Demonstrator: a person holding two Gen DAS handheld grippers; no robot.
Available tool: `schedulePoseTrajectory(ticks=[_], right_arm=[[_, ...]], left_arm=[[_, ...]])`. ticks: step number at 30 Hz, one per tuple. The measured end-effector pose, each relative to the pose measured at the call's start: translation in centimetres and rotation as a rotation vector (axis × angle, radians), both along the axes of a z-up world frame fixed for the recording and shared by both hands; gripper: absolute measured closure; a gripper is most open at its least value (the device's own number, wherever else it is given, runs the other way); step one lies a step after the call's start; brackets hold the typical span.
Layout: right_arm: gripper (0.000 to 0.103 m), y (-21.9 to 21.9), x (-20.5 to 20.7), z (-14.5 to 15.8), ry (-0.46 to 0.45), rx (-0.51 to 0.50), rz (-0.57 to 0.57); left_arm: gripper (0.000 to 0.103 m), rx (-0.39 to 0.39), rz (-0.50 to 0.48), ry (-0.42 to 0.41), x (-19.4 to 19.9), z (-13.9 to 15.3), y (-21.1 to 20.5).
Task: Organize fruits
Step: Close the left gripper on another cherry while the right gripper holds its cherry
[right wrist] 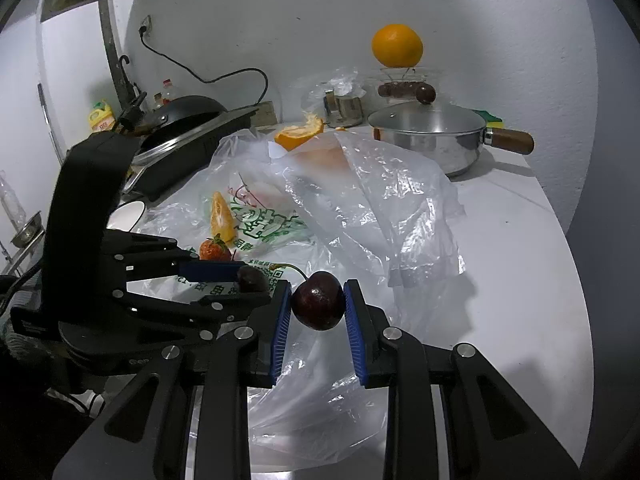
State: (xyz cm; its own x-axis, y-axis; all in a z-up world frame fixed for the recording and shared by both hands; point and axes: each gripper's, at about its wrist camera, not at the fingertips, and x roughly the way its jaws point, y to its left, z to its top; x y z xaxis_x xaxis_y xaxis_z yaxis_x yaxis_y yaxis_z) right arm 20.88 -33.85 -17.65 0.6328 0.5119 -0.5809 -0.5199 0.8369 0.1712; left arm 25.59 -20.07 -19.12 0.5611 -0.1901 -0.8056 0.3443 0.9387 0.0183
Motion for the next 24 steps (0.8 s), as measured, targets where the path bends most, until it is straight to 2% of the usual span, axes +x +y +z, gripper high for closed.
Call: schedulePoseTrajectory(ticks=[9, 10, 11, 18, 21, 24], right_arm=[[0.075, 0.6, -1.0, 1.0, -0.021, -0.013, -0.008], [0.075, 0.7, -1.1, 1.1, -0.023, -0.015, -0.01], [0.075, 0.8, -1.2, 1.2, -0.024, -0.014, -0.01], [0.075, 1.1, -2.0, 1.4, -0.026, -0.021, -0.006], [0.075, 1.0, -2.0, 1.3, -0.02, -0.022, -0.006], [0.075, 0.8, -1.7, 1.1, -0.016, -0.018, -0.01]], left_arm=[[0.072, -0.019, -0.023, -0.034, -1.5, 1.3, 0.4], [0.079, -0.02, -0.025, -0.038, -1.8, 1.5, 0.4], [0.081, -0.02, -0.027, -0.04, -1.9, 1.6, 0.4], [0.08, -0.038, -0.011, -0.031, -2.4, 1.3, 0.7], [0.074, -0.027, 0.003, -0.027, -2.4, 1.3, 0.5], [0.073, -0.026, 0.002, -0.012, -2.1, 0.9, 0.3]])
